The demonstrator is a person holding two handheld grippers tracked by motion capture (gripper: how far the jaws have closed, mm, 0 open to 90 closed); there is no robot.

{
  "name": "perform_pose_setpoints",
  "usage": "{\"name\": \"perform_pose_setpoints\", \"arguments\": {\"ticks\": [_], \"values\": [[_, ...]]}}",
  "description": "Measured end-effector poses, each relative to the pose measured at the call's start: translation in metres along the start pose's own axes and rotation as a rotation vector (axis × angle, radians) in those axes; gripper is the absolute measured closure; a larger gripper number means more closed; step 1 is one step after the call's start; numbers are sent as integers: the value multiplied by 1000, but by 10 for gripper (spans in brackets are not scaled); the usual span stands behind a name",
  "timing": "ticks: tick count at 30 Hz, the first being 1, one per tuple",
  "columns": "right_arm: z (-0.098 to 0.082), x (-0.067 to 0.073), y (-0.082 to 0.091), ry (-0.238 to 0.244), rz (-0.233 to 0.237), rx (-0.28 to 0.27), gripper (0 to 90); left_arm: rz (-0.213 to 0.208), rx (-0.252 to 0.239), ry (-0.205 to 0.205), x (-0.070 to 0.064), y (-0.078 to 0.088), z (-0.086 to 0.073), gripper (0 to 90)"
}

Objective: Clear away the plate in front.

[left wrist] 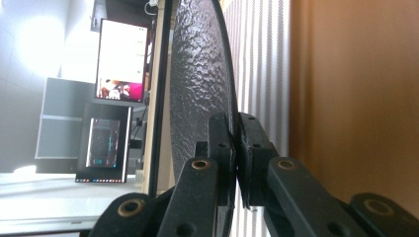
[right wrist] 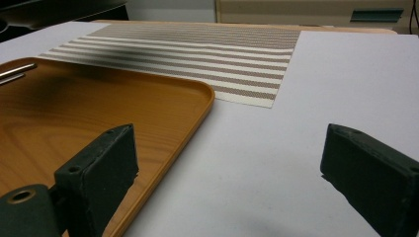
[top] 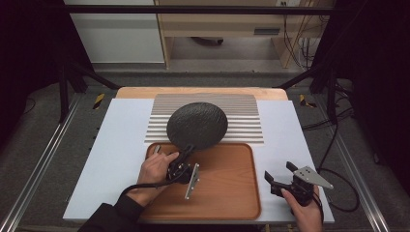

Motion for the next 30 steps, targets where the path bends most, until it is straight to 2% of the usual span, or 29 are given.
{"name": "perform_pose_setpoints", "arguments": {"ticks": [2, 4, 7, 11, 18, 23, 30], "values": [[1, 0, 0, -1, -2, -3, 76, -7, 6, -2, -3, 5, 0, 853], [2, 0, 1, -8, 0, -8, 76, -9, 2, 16, -4, 10, -1, 849], [2, 2, 2, -3, 0, -10, 76, -1, 10, -1, -8, 15, -2, 852], [1, 2, 2, 3, 3, -5, 77, 0, 16, -4, -10, 19, -2, 853], [1, 1, 3, 3, 5, -6, 75, -19, 22, -22, -18, 21, 0, 850], [1, 2, 3, 23, 11, -10, 72, -26, 24, -36, -21, 21, 3, 850], [1, 2, 3, 18, 12, -8, 71, -37, 28, -52, -24, 20, 5, 849]]}}
Point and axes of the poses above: each handheld gripper's, and its own axes: y roughly backward along the jaws, z roughly out of its top, x roughly to its left, the point moved 2 cm from there along -y, roughly forward along the jaws, and after that the axes turned 10 degrees about -z, right-handed, at the moved point
